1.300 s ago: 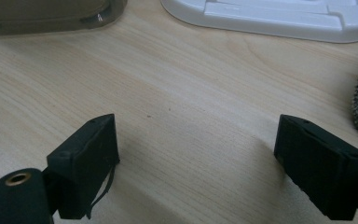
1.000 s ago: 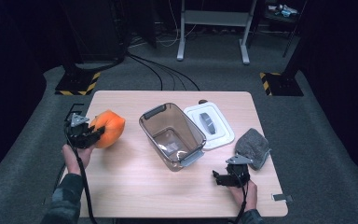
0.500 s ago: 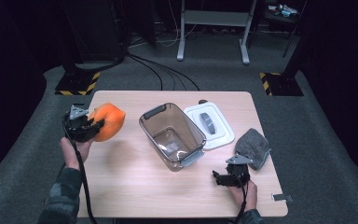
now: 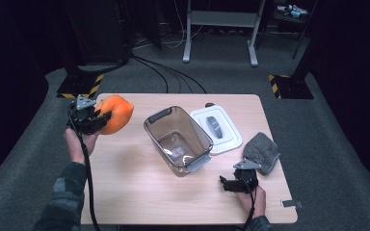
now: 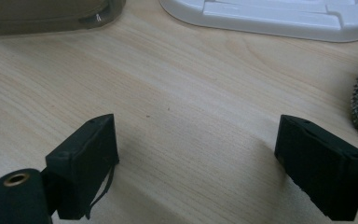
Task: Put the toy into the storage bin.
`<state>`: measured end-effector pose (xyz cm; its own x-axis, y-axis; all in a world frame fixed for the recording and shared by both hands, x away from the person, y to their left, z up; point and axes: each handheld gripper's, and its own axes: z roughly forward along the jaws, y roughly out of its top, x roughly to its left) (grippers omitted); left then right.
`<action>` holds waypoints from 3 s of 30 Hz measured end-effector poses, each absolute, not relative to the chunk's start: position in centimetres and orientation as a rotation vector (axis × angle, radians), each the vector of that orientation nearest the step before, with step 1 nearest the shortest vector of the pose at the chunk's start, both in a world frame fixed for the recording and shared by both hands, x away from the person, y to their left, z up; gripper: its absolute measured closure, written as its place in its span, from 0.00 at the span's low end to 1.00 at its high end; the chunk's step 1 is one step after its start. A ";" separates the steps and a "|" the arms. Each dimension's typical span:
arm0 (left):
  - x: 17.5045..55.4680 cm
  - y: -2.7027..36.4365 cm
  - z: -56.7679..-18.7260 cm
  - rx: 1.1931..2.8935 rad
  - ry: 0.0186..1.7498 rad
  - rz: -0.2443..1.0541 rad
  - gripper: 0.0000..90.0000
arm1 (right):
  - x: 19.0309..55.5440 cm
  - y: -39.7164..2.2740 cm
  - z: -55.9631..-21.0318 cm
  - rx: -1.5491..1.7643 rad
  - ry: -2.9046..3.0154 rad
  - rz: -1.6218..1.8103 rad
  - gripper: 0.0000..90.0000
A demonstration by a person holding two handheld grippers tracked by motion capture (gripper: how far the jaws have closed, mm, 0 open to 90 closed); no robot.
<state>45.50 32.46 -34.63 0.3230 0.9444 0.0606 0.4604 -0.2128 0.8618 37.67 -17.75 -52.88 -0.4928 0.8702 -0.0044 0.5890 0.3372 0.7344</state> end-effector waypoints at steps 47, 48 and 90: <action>47.2 23.2 -31.6 1.872 0.969 0.633 0.77 | 37.7 -17.6 -52.9 1.303 2.195 0.969 0.14; 47.2 22.9 -31.7 1.872 0.965 0.627 0.76 | 37.7 -17.6 -52.9 1.303 2.195 0.970 0.14; 48.6 17.0 -38.5 1.990 0.980 0.445 0.75 | 37.7 -17.8 -52.9 1.277 2.209 0.962 0.14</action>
